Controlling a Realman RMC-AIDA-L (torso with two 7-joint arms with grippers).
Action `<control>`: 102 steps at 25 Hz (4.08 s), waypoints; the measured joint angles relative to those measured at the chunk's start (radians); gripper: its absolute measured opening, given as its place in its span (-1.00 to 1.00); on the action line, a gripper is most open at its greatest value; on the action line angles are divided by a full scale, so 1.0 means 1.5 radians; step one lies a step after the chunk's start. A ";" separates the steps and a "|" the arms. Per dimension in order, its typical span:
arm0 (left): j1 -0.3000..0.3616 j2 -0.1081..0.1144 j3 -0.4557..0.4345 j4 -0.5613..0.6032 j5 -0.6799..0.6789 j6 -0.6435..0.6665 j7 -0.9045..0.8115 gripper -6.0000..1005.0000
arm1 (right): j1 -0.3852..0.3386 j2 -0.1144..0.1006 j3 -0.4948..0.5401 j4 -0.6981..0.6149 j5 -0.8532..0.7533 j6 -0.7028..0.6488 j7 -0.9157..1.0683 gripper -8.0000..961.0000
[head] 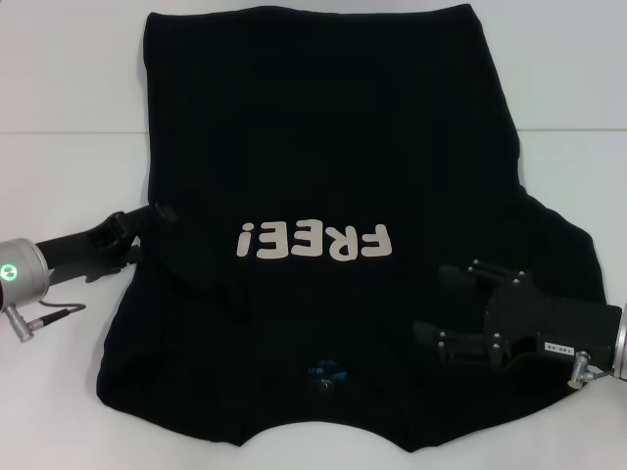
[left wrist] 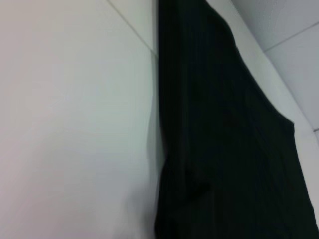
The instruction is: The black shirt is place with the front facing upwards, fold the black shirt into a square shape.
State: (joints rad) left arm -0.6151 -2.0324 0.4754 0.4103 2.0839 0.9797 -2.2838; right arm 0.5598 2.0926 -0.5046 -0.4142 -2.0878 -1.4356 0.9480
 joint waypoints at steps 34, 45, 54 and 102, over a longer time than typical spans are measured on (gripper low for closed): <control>-0.065 -0.029 0.003 -0.046 -0.107 0.049 0.003 0.86 | -0.004 0.001 0.000 0.000 0.000 -0.005 0.000 0.86; 0.014 0.002 0.001 -0.048 -0.209 0.135 0.019 0.86 | -0.004 0.001 0.004 0.000 0.003 -0.001 0.000 0.86; 0.098 0.022 0.008 0.005 -0.166 0.279 0.336 0.86 | -0.011 -0.015 0.045 -0.082 0.002 0.030 0.305 0.86; 0.133 0.002 0.015 0.063 -0.042 0.463 0.652 0.86 | 0.134 -0.093 -0.077 -0.147 -0.420 0.128 1.069 0.83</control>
State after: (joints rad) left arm -0.4158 -2.0294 0.4986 0.5041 2.0202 1.6745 -1.3063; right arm 0.7613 1.9527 -0.6207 -0.6345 -2.7177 -1.2439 2.5513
